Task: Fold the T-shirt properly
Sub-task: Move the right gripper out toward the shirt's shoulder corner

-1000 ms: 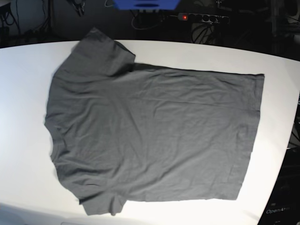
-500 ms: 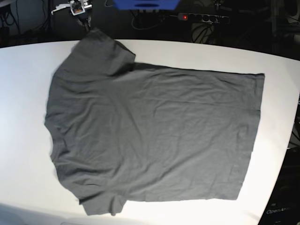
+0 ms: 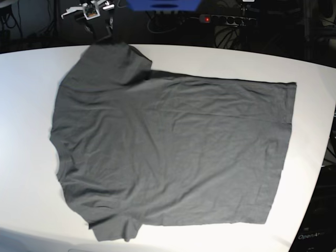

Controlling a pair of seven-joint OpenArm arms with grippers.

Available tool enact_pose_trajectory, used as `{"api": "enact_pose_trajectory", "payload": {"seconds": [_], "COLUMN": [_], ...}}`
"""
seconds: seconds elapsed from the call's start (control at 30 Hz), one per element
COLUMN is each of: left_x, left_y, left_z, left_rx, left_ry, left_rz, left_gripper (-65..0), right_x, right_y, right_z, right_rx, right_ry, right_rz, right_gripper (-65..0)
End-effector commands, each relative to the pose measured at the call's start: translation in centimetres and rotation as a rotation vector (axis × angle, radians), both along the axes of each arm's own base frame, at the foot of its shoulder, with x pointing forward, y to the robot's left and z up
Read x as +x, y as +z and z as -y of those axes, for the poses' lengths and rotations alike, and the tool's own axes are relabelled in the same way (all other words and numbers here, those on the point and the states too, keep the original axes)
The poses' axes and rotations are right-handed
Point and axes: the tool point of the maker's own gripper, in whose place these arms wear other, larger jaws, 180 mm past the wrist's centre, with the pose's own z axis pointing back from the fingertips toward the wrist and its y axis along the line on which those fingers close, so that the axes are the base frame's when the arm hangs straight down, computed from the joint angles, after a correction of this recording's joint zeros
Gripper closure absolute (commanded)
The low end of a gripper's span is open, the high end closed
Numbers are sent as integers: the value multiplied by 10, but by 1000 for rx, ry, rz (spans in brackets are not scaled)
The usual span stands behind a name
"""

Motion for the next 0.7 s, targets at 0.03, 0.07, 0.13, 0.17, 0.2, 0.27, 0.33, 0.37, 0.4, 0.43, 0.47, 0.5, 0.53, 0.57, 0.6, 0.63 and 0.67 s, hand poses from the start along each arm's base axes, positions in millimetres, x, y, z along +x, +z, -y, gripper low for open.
{"api": "enact_pose_trajectory", "payload": {"seconds": [0.03, 0.07, 0.13, 0.17, 0.2, 0.27, 0.33, 0.37, 0.4, 0.43, 0.47, 0.5, 0.53, 0.57, 0.6, 0.63, 0.67], "left_x": [1, 2, 2, 3, 3, 3, 3, 3, 3, 3, 3, 3, 3, 3, 3, 3, 3], "left_y": [4, 4, 4, 4, 4, 4, 4, 4, 4, 4, 4, 4, 4, 4, 4, 4, 4], "left_z": [-3, -3, -3, -3, -3, -3, -3, -3, -4, -4, -4, -4, -4, -4, -4, -4, -4], "left_rx": [12, 12, 13, 13, 13, 13, 13, 14, 14, 14, 15, 15, 15, 15, 15, 15, 16], "left_ry": [-7, -7, -6, -6, -6, -4, -4, -3, -1, -1, 0, 0, 0, 0, 2, 2, 1], "left_rz": [18, 20, 22, 23, 23, 23, 23, 23, 24, 24, 24, 24, 24, 24, 24, 24, 24], "left_gripper": [-7, -7, -7, -7, -7, -7, -7, -7, -7, -7, -7, -7, -7, -7, -7, -7, -7], "right_x": [-3, -3, -3, -3, -3, -3, -2, -2, -1, -1, -1, -1, -2, -2, -3, -3, -3], "right_y": [7, 7, 7, 7, 7, 7, 7, 7, 7, 6, 6, 6, 6, 6, 5, 6, 6], "right_z": [1, 1, 1, 1, 1, 1, 1, 1, 1, 1, 1, 0, -3, -6, -9, -11, -12], "right_rx": [1, 0, 0, 0, 0, 0, 1, 1, 1, 0, 2, 7, 23, 47, 65, 79, 83], "right_ry": [5, 7, 7, 7, 7, 7, 7, 7, 7, 7, 8, 10, 17, 28, 35, 39, 39], "right_rz": [23, 23, 23, 23, 23, 23, 26, 26, 27, 26, 26, 24, 19, 13, 7, 5, 6], "right_gripper": [-284, -284, -283, -283, -283, -283, -283, -284, -284, -286, -287, -287, -287, -287, -287, -287, -287]}}
